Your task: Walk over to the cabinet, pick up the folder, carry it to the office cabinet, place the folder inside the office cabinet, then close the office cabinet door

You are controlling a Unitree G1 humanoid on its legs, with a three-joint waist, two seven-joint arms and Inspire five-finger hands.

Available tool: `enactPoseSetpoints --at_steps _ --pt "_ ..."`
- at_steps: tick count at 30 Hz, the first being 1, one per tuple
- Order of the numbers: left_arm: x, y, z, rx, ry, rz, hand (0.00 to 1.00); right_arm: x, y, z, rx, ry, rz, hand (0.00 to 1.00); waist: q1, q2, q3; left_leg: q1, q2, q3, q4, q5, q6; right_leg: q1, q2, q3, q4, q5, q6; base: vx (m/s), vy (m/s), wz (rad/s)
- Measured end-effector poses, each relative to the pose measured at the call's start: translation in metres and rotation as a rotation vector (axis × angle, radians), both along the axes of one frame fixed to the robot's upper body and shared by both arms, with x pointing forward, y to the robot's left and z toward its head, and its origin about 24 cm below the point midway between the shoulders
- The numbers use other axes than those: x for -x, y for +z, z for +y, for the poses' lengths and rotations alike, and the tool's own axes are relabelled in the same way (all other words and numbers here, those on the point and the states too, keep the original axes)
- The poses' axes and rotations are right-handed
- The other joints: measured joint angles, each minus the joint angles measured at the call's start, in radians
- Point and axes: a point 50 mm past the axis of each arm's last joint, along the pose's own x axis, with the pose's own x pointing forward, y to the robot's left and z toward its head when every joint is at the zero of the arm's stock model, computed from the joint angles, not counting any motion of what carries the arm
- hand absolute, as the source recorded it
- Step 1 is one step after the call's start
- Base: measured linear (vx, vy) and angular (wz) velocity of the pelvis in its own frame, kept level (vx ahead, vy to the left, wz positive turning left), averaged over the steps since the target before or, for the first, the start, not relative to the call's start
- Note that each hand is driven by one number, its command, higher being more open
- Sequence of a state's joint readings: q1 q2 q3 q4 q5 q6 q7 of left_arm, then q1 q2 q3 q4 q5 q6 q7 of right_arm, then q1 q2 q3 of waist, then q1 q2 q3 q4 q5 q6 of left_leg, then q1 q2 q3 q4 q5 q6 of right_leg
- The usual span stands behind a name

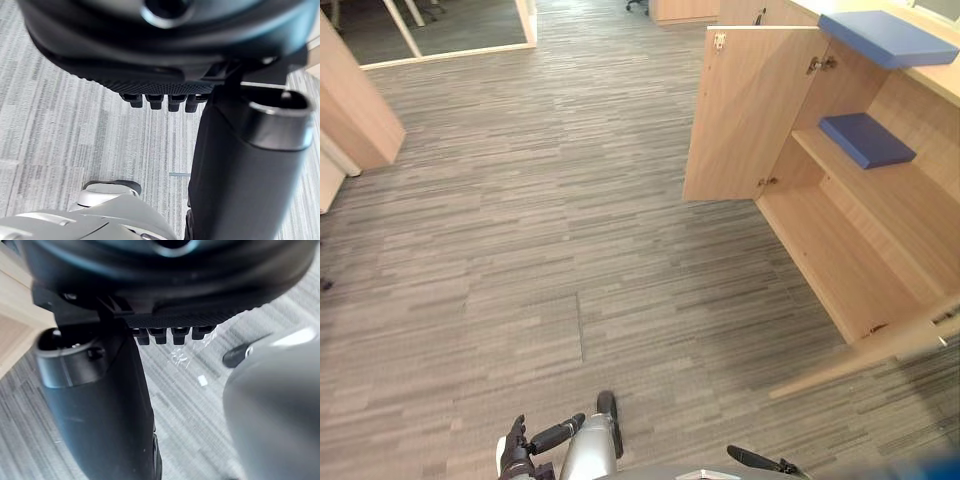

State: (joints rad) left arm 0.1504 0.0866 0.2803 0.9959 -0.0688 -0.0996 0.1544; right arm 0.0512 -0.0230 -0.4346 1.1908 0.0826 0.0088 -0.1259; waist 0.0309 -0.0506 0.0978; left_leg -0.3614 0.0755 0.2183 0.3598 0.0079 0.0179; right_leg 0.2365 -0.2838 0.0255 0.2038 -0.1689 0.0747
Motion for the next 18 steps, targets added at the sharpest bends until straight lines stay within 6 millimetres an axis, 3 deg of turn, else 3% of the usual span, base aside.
enactPoseSetpoints --at_steps 2,3,4,6,7,8,9,11,12,13,15,16,17,18 --pt "0.005 -0.003 0.0 0.007 0.001 0.041 1.0 0.001 -0.001 0.002 -0.019 -0.029 -0.003 1.0 -0.002 -0.011 -0.015 0.077 -0.058 0.028 -0.009 -0.029 0.036 -0.032 -0.058 0.024 0.147 0.1 0.016 0.54 0.373 -0.19" --pt "0.011 -0.005 -0.001 0.012 -0.004 0.066 1.0 0.004 -0.001 0.0 -0.019 -0.048 -0.003 1.0 -0.002 -0.008 -0.022 0.152 -0.1 0.034 -0.049 -0.053 0.048 -0.071 -0.092 0.024 0.282 0.196 -0.015 0.53 0.372 -0.1" --pt "0.014 -0.006 -0.002 0.011 -0.024 0.076 1.0 0.004 0.0 -0.002 -0.017 -0.055 -0.005 1.0 -0.007 -0.004 -0.025 0.215 -0.131 0.035 -0.096 -0.073 0.064 -0.114 -0.119 0.02 0.417 0.275 -0.084 0.51 0.367 0.04" --pt "0.01 -0.005 0.0 0.001 -0.055 0.077 1.0 -0.004 0.002 -0.004 -0.01 -0.046 -0.035 1.0 -0.024 -0.02 -0.019 0.309 -0.196 0.025 -0.157 -0.098 0.084 -0.247 -0.19 -0.032 0.763 0.242 -0.177 0.4 0.288 0.27" --pt "0.009 -0.005 -0.003 0.005 -0.067 0.079 1.0 -0.009 0.004 -0.007 0.005 -0.04 -0.056 1.0 -0.033 -0.004 -0.007 0.37 -0.21 0.013 -0.191 -0.112 0.093 -0.311 -0.208 -0.104 0.896 0.203 -0.199 0.39 0.227 0.14" --pt "0.01 -0.006 -0.007 0.013 -0.088 0.084 1.0 -0.017 0.006 -0.009 0.021 -0.028 -0.085 1.0 -0.035 0.012 0.001 0.426 -0.205 0.012 -0.231 -0.118 0.093 -0.37 -0.192 -0.166 0.95 0.129 -0.192 0.29 0.14 -0.07" --pt "0.011 -0.007 -0.008 0.017 -0.1 0.091 1.0 -0.022 0.008 -0.009 0.024 -0.012 -0.101 1.0 -0.038 0.021 0.005 0.45 -0.199 0.015 -0.249 -0.122 0.088 -0.4 -0.172 -0.193 0.951 0.088 -0.174 0.26 0.101 -0.32" --pt "0.005 -0.007 -0.009 0.026 -0.124 0.091 1.0 -0.047 0.014 -0.003 0.036 0.058 -0.178 1.0 -0.05 0.032 0.055 0.538 -0.169 0.028 -0.283 -0.138 0.073 -0.482 -0.068 -0.278 0.843 -0.046 -0.1 0.26 0.017 -0.31" --pt "0.003 -0.007 -0.009 0.022 -0.134 0.089 1.0 -0.052 0.016 -0.001 0.037 0.076 -0.191 1.0 -0.054 0.03 0.067 0.555 -0.159 0.034 -0.29 -0.141 0.069 -0.495 -0.038 -0.294 0.786 -0.066 -0.079 0.23 -0.051 -0.19" --pt "0.001 -0.006 -0.009 0.013 -0.156 0.091 1.0 -0.058 0.018 0.003 0.04 0.101 -0.215 1.0 -0.058 0.031 0.07 0.567 -0.139 0.049 -0.302 -0.15 0.053 -0.521 0.016 -0.341 0.636 -0.076 -0.062 0.25 -0.085 -0.17" --pt "-0.002 -0.006 -0.009 0.007 -0.165 0.09 1.0 -0.062 0.021 0.007 0.047 0.123 -0.244 1.0 -0.06 0.027 0.075 0.595 -0.118 0.068 -0.319 -0.169 0.021 -0.536 0.06 -0.416 0.424 -0.06 -0.059 0.28 -0.111 -0.27" --pt "-0.002 -0.006 -0.008 0.004 -0.161 0.09 1.0 -0.063 0.021 0.009 0.045 0.132 -0.249 1.0 -0.06 0.022 0.077 0.615 -0.108 0.088 -0.319 -0.188 -0.008 -0.535 0.082 -0.444 0.306 -0.029 -0.076 0.31 -0.154 -0.37" --pt "-0.002 -0.005 -0.008 -0.001 -0.167 0.092 1.0 -0.061 0.021 0.01 0.044 0.138 -0.245 1.0 -0.061 0.019 0.077 0.641 -0.1 0.1 -0.32 -0.21 -0.033 -0.527 0.09 -0.457 0.268 0.043 -0.124 0.34 -0.17 -0.37" --pt "-0.004 -0.005 -0.009 0.001 -0.165 0.087 1.0 -0.059 0.02 0.009 0.048 0.134 -0.242 1.0 -0.061 0.016 0.075 0.653 -0.09 0.104 -0.319 -0.222 -0.046 -0.521 0.096 -0.469 0.27 0.07 -0.149 0.4 -0.212 -0.29"
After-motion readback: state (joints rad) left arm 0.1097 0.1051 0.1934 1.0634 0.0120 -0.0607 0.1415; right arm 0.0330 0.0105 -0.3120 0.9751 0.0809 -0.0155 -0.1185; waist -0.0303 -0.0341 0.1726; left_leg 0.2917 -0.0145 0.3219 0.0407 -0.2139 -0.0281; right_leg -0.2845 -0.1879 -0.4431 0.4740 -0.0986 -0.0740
